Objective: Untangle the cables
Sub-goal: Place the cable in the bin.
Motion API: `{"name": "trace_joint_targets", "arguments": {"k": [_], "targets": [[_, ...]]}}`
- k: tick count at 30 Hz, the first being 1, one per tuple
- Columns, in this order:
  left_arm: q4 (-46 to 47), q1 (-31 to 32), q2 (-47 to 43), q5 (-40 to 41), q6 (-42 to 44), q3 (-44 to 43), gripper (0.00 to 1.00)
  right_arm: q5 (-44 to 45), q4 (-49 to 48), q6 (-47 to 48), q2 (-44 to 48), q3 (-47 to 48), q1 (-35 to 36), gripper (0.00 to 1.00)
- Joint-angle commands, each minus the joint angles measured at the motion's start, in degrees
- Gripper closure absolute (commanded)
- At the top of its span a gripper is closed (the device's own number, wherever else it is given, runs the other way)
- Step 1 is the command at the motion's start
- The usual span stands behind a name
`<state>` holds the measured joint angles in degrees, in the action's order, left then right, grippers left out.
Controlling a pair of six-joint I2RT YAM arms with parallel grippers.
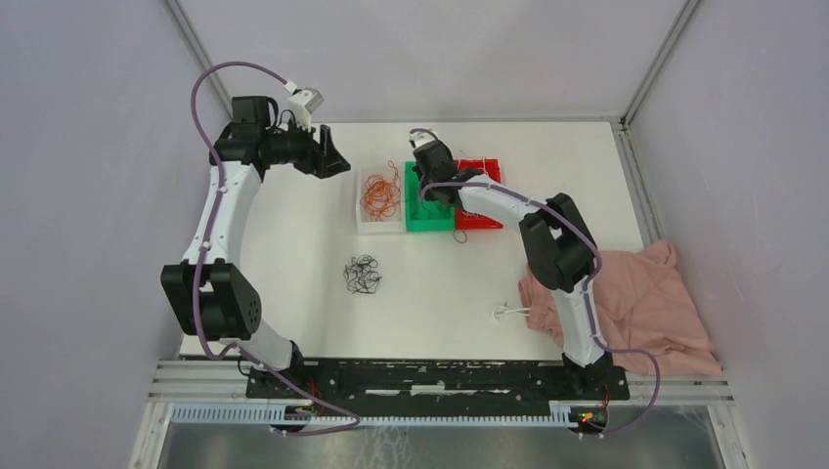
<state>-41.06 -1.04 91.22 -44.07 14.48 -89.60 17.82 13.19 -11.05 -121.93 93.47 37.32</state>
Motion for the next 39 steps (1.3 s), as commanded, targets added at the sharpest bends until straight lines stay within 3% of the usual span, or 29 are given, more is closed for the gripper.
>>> {"name": "trace_joint_targets", "arguments": {"k": [1,8,15,18,22,29,33,39], "targets": [[4.3,-1.4,-0.9,-3.2,0.0,-0.4,0.25,1.3,3.2,-0.4,-4.0,7.8,1.9,0.86],[6.3,-1.7,-0.2,-3.3,-1.3,0.0,0.26,-0.8,6.2,-3.3,-7.5,13.8,2.6,0.87],[6.4,-1.9,-0.3,-3.6,-1.6,0.1,0.27,-3.2,3.7,-3.4,2.3,11.0,2.6,0.52],[6.5,-1.9,-0.5,-3.8,-2.0,0.2,0.27,-3.3,3.3,-3.8,7.9,8.4,2.5,0.43],[7.4,-1.9,-1.5,-4.1,-2.7,1.2,0.27,-3.6,0.8,-4.3,16.1,-0.4,2.6,0.42],[7.7,-1.9,-3.2,-5.0,-2.8,3.4,0.27,-6.1,-3.9,-4.2,28.8,-23.2,2.5,0.50],[6.9,-1.8,-3.6,-4.9,-1.9,4.1,0.27,-6.8,-5.9,-2.9,30.6,-31.6,2.5,0.52],[7.0,-1.9,-4.2,-5.3,-2.5,3.8,0.27,-6.8,-8.0,-1.9,26.1,-32.9,2.5,0.51]]}}
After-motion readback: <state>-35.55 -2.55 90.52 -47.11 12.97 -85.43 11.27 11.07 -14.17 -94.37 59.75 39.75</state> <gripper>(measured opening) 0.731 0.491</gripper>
